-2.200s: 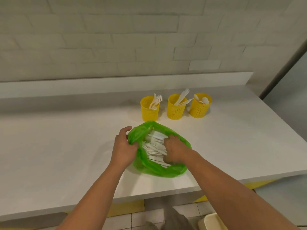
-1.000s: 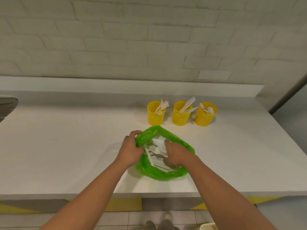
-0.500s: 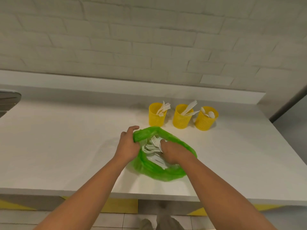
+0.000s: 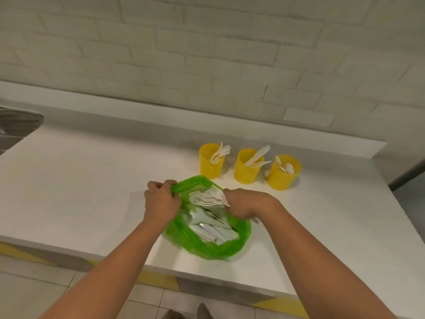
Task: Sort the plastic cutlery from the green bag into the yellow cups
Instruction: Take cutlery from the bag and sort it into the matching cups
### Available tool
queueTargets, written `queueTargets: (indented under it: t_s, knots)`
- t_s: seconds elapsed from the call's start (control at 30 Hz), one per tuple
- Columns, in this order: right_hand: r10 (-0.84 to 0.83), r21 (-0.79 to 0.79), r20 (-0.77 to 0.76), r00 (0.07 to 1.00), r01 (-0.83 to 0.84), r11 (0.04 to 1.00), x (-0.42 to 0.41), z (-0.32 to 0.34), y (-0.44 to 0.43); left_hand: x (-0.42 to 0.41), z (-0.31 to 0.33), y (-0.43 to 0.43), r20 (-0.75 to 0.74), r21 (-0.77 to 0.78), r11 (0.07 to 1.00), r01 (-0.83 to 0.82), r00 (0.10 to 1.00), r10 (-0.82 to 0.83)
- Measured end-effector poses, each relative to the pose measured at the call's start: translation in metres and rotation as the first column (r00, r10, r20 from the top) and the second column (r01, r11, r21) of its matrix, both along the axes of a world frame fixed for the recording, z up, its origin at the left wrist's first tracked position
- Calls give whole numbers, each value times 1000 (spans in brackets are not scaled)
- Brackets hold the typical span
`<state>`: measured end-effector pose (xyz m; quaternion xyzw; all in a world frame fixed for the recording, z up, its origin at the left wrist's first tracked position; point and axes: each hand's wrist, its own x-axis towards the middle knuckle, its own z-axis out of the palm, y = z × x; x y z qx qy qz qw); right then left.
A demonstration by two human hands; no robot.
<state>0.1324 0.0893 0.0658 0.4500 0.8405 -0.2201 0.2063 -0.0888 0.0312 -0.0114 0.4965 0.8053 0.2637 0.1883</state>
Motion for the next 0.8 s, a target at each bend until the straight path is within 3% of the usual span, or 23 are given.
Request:
queueTargets:
  t_s: [0.1, 0.17, 0.27, 0.37, 0.47, 0.67, 0.8]
  knots:
    - [-82, -55, -166, 983, 74, 996, 41, -19, -6, 19, 11, -11, -81, 269, 963, 11, 997, 11]
    - [-127, -130, -312, 942, 89, 987, 61, -34, -11, 39, 19, -13, 80, 389, 920, 35, 994, -72]
    - [-232, -270, -485, 843, 108, 957, 74, -41, -20, 70, 27, -2, 427, 231, 972, 31, 895, -130]
    - [-328, -339, -585, 742, 144, 930, 75, -47, -26, 92, 30, 10, 584, 126, 992, -12, 809, -64]
    - [-356, -310, -607, 710, 201, 929, 72, -50, -21, 103, 37, 18, 555, 226, 972, -67, 828, -72]
    - [-433, -382, -586, 685, 238, 893, 56, -39, -6, 119, 50, 33, 277, 311, 936, 164, 926, -254]
    - [-568, -546, -631, 529, 218, 809, 49, -36, -4, 114, 55, 40, 422, 243, 950, 194, 861, -284]
